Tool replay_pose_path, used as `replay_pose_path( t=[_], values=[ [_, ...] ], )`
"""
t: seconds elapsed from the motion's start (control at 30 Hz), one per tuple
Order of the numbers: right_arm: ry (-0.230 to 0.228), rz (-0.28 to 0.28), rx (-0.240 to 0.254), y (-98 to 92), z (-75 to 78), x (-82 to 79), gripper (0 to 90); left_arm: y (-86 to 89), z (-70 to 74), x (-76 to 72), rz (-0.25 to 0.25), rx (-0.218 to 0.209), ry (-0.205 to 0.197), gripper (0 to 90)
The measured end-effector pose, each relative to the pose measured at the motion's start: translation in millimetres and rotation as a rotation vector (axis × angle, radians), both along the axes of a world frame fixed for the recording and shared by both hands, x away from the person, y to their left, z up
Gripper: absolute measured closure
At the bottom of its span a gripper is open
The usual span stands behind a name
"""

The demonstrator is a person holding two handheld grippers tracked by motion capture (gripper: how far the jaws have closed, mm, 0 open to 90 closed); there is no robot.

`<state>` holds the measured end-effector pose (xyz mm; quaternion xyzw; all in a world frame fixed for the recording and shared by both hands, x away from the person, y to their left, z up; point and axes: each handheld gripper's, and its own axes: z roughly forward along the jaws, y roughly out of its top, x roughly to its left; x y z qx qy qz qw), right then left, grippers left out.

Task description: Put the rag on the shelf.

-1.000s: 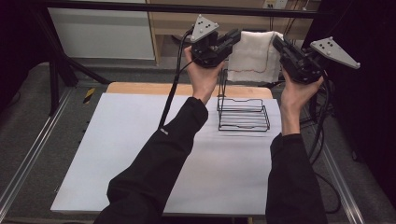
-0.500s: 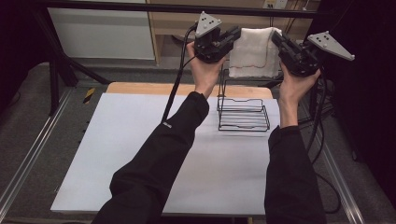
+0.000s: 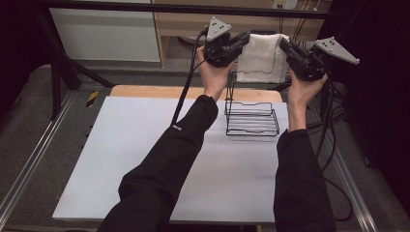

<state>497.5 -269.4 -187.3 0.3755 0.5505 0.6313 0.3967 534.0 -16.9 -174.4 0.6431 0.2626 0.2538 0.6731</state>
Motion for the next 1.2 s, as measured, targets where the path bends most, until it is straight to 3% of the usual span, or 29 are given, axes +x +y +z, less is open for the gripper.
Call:
replay_pose_path(
  t=[0.77, 1.2],
  values=[
    [0.075, 0.022, -0.030, -6.2, -30.8, -7.4, 81.2, 2.5, -34.7, -7.4, -0.053, 0.038, 0.050, 83.1],
    [0.094, 0.014, -0.058, -7.8, -38.9, -18.1, 81.0, 2.3, -43.7, -15.4, -0.082, 0.061, 0.078, 83.0]
  ],
)
